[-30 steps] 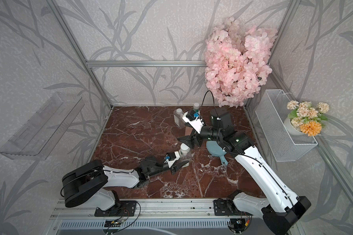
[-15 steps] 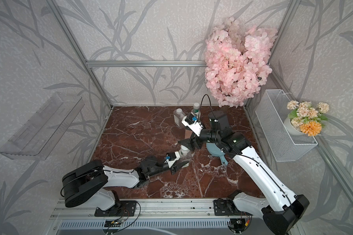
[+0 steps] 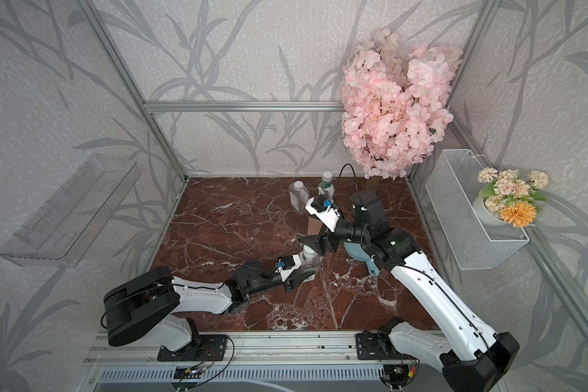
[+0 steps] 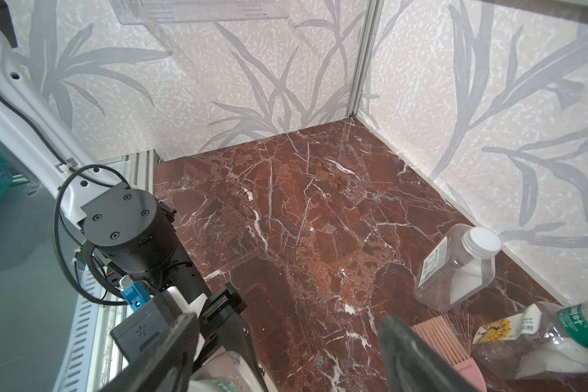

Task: Screw on the bottle caps
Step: Screw the bottle cap onto the plastic bottle.

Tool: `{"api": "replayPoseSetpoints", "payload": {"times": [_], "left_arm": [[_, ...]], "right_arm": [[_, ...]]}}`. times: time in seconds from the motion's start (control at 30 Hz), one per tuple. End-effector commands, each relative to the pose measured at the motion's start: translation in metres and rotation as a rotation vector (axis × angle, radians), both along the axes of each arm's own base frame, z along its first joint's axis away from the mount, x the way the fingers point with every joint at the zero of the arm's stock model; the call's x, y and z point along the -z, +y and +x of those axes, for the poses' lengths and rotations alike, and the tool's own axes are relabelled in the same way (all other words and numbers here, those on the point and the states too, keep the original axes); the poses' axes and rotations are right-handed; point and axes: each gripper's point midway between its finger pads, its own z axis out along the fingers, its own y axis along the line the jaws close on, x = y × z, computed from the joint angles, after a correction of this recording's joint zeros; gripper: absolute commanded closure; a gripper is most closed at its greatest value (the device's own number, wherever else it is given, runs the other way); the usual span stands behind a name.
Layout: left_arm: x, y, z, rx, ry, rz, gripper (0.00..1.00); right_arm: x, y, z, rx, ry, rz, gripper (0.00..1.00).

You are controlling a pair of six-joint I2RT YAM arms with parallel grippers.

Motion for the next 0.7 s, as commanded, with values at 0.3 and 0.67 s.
{"api": "replayPoseSetpoints", "payload": {"times": [0.3,0.67], "left_arm": [[-0.0348,-0.001,0.0002,0.002,-0.054,-0.11,0.69],[-0.0353,0.0014,0.0007,-0.009,-0.057,-0.11,0.69]], "right_arm": [[0.0016,-0.0039,-0.0033,-0.017,0.028,0.078,0.13],[0.0003,-0.002,-0.0051,-0.03,0.038,0.13,0.13]]}}
